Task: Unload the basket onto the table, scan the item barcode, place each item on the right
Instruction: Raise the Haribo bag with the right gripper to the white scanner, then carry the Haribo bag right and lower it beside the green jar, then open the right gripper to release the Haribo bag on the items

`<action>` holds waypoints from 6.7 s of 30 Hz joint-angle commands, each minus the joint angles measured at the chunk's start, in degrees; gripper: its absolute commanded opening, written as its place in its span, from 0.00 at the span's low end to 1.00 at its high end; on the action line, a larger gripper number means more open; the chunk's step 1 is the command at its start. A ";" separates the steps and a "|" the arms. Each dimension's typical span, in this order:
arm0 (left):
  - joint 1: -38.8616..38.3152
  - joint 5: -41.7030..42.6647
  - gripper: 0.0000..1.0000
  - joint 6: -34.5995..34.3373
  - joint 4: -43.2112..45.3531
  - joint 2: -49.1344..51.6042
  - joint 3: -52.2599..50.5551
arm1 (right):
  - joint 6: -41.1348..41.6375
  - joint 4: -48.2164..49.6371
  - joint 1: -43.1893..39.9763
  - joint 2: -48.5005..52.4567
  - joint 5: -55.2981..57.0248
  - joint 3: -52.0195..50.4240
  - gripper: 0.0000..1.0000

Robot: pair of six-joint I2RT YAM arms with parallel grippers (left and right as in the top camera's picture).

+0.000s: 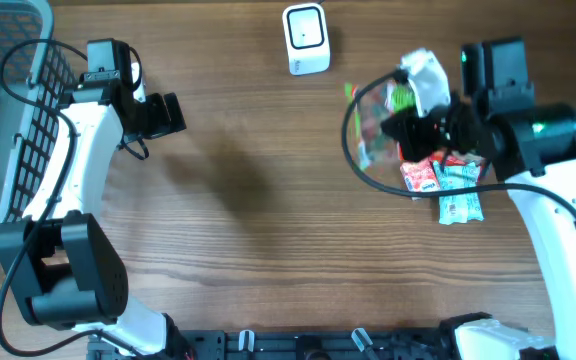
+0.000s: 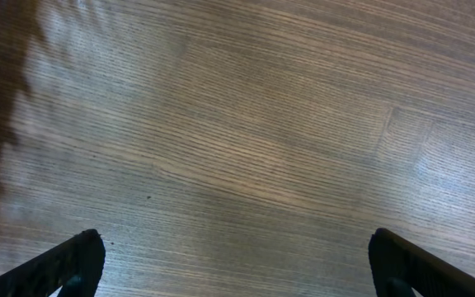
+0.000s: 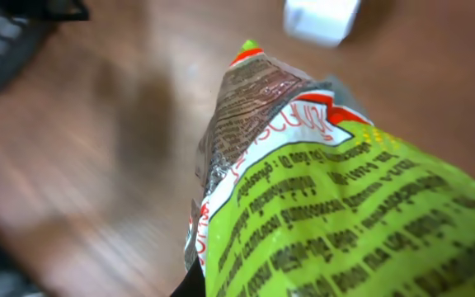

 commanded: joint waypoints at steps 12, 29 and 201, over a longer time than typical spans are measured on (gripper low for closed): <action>0.15 -0.28 1.00 0.09 0.07 -0.24 0.48 | -27.41 18.10 13.51 11.41 28.79 7.89 0.04; 0.15 -0.28 1.00 0.09 0.07 -0.24 0.48 | -59.65 69.55 16.06 40.57 43.80 7.85 0.04; 0.15 -0.28 1.00 0.09 0.07 -0.24 0.48 | 14.38 7.26 2.82 -4.90 11.37 -10.69 1.00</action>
